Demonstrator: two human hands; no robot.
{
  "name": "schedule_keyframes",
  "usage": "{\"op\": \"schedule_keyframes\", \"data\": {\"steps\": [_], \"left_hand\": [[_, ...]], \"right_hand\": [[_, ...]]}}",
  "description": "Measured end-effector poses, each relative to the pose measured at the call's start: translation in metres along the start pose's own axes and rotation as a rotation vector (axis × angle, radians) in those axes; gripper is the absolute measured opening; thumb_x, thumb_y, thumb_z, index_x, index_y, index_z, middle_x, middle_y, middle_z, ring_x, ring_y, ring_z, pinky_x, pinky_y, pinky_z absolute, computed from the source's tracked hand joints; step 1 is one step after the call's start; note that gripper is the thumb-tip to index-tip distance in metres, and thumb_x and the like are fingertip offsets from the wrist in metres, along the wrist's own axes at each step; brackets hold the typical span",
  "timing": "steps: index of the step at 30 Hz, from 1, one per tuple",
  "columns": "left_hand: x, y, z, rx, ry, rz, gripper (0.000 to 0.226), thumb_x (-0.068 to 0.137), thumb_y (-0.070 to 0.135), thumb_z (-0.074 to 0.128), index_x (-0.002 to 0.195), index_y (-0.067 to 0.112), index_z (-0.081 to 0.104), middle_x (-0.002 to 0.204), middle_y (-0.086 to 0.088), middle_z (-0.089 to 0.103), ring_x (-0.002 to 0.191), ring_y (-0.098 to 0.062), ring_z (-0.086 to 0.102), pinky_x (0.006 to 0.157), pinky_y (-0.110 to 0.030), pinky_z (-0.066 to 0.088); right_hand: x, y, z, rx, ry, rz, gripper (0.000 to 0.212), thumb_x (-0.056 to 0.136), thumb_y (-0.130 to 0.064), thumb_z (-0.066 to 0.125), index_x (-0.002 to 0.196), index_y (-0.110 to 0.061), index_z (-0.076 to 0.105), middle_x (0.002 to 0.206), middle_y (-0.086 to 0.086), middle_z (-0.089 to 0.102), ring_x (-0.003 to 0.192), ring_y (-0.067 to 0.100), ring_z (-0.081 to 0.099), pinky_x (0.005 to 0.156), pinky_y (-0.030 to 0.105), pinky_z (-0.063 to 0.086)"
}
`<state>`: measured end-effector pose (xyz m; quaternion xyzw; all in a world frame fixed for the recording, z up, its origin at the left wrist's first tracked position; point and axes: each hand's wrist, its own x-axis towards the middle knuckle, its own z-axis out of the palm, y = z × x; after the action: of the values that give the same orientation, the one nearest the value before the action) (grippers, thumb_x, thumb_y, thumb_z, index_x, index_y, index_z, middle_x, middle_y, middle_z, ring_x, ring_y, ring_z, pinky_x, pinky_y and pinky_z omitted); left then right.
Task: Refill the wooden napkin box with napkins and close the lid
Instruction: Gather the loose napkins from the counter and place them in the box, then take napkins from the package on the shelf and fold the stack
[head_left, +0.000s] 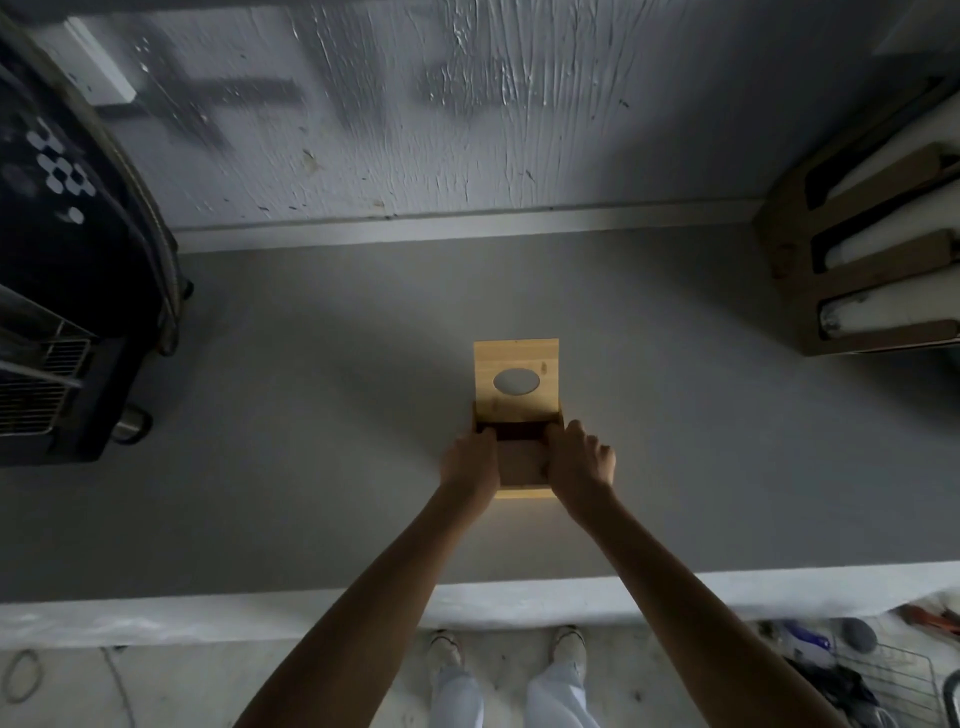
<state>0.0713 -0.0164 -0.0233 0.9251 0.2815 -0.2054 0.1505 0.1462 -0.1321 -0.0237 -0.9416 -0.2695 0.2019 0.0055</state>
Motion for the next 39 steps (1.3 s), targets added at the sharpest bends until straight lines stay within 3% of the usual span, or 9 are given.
{"op": "schedule_keyframes", "data": {"steps": [11,17,20,22,28,33,35,37,39], "left_hand": [[-0.003,-0.006,-0.001,-0.117,-0.027,-0.025,0.028,0.092,0.014,0.052,0.120,0.011,0.053,0.118,-0.014,0.063,0.109,-0.033,0.060,0.087,-0.042,0.050],[-0.018,-0.020,-0.005,-0.504,0.221,-0.088,0.010,0.092,0.014,0.049,0.099,0.015,0.056,0.089,-0.003,0.062,0.084,-0.023,0.061,0.069,-0.035,0.047],[0.004,-0.032,0.019,-0.960,0.015,-0.115,0.033,0.086,0.045,0.047,0.112,0.026,0.055,0.106,-0.003,0.065,0.103,-0.029,0.062,0.086,-0.048,0.052],[0.010,-0.032,0.036,-1.102,-0.059,-0.138,0.039,0.086,0.048,0.045,0.121,0.034,0.055,0.121,-0.001,0.063,0.114,-0.023,0.060,0.097,-0.050,0.050],[-0.022,-0.016,0.005,-1.274,-0.077,-0.228,0.043,0.101,0.004,0.034,0.138,0.022,0.048,0.118,0.005,0.059,0.099,-0.005,0.056,0.078,-0.016,0.046],[-0.029,-0.022,-0.003,-1.325,-0.128,-0.262,0.043,0.098,0.001,0.040,0.133,0.022,0.052,0.124,-0.007,0.058,0.110,-0.018,0.055,0.091,-0.037,0.044],[-0.033,-0.027,-0.018,-1.294,-0.106,-0.234,0.043,0.098,0.010,0.049,0.139,0.018,0.044,0.126,-0.005,0.049,0.116,-0.022,0.049,0.093,-0.041,0.039],[-0.043,-0.037,-0.044,-1.203,-0.006,-0.224,0.049,0.097,0.022,0.054,0.142,0.011,0.039,0.129,-0.003,0.048,0.126,-0.025,0.048,0.099,-0.042,0.041],[-0.057,-0.053,-0.075,-1.006,0.163,-0.101,0.022,0.096,0.023,0.053,0.113,0.012,0.061,0.111,-0.008,0.064,0.106,-0.026,0.062,0.088,-0.041,0.048]], "right_hand": [[-0.002,0.004,0.000,0.113,-0.010,-0.024,0.020,0.091,-0.019,0.054,0.109,-0.017,0.063,0.105,0.006,0.063,0.091,0.026,0.066,0.077,0.036,0.055],[-0.004,0.043,0.005,0.846,0.191,-0.002,0.033,0.098,-0.032,0.048,0.125,-0.018,0.060,0.130,0.006,0.063,0.115,0.023,0.062,0.091,0.034,0.052],[-0.010,0.045,0.017,1.643,-0.279,0.151,0.067,0.096,-0.059,0.030,0.150,-0.018,0.030,0.155,0.006,0.035,0.141,0.027,0.035,0.116,0.047,0.030],[-0.009,0.043,0.018,1.829,-0.476,0.146,0.082,0.091,-0.070,0.015,0.148,-0.014,0.033,0.149,0.010,0.045,0.138,0.029,0.042,0.115,0.046,0.033],[-0.016,0.029,0.024,1.674,-0.350,0.040,0.064,0.101,-0.053,0.013,0.136,-0.016,0.052,0.132,0.011,0.062,0.126,0.024,0.056,0.105,0.039,0.045],[-0.020,0.037,0.017,1.592,-0.416,0.084,0.075,0.089,-0.070,0.030,0.146,-0.020,0.039,0.150,0.005,0.045,0.139,0.026,0.041,0.115,0.047,0.033],[-0.019,0.036,0.003,1.357,-0.249,0.068,0.063,0.097,-0.055,0.036,0.144,-0.013,0.041,0.150,0.006,0.043,0.140,0.031,0.038,0.116,0.045,0.031],[-0.018,0.028,-0.021,1.071,-0.003,-0.062,0.040,0.101,-0.034,0.041,0.130,-0.009,0.056,0.132,0.013,0.059,0.124,0.031,0.055,0.106,0.045,0.044],[-0.026,0.012,-0.060,0.867,0.179,-0.118,0.033,0.099,-0.030,0.048,0.125,-0.014,0.060,0.126,0.009,0.065,0.115,0.025,0.062,0.095,0.044,0.052]]}}
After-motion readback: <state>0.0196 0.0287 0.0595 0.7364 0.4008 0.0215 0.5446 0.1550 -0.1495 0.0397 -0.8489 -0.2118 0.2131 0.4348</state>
